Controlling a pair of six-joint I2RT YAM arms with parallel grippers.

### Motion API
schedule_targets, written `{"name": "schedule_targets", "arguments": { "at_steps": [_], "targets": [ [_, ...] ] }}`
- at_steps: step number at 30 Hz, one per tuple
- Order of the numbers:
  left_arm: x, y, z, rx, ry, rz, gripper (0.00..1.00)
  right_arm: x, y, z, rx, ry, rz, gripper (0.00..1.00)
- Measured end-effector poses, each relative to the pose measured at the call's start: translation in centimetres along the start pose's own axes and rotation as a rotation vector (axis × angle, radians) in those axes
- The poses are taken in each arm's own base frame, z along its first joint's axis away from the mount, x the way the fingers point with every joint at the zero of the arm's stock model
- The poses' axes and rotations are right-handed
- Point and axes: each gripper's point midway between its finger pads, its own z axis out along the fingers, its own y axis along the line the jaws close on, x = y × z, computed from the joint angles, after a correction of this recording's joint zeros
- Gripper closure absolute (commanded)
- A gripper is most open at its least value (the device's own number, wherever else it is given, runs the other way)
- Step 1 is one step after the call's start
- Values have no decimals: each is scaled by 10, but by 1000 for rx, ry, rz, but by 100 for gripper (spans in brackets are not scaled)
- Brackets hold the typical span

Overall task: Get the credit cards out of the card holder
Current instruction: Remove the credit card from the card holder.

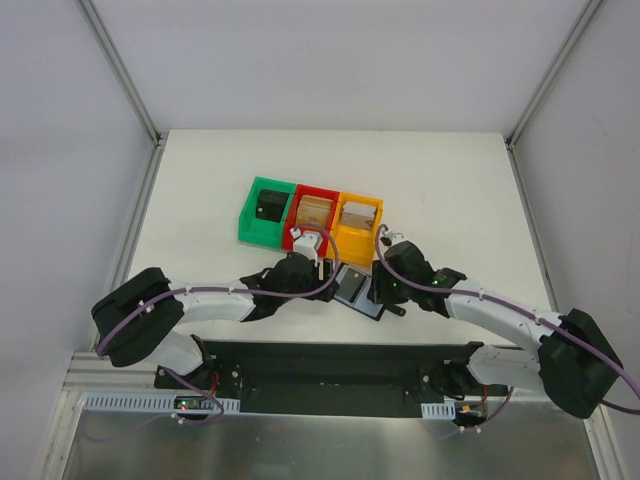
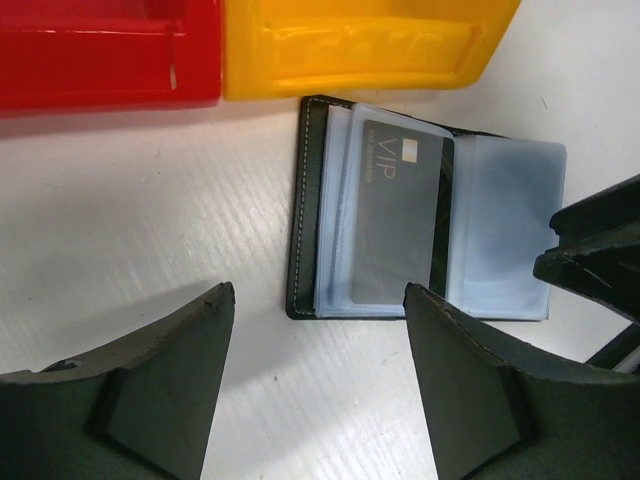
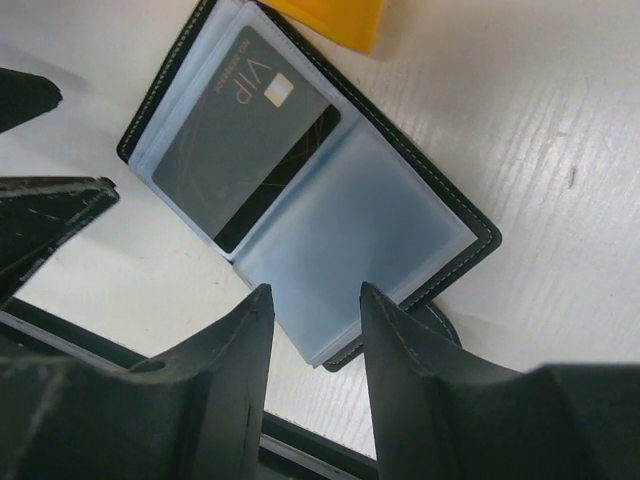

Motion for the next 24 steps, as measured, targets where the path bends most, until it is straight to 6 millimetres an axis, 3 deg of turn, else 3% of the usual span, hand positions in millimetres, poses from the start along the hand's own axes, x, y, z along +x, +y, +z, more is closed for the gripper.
{"name": "schedule_targets", "arguments": {
  "at_steps": [8,12,19,24],
  "targets": [
    [6,2,13,29,41,-84,30,20,-31,11,70,27,63,58],
    [8,-2,17,43,56,-89,33,17,-34,14,77,15,83,58],
    [10,-7,22,65,73,-95,54,8,-34,21,71,-2,82,62],
    [16,1,18,56,70,-104,68,2,-34,26,80,10,48,62]
  ]
}}
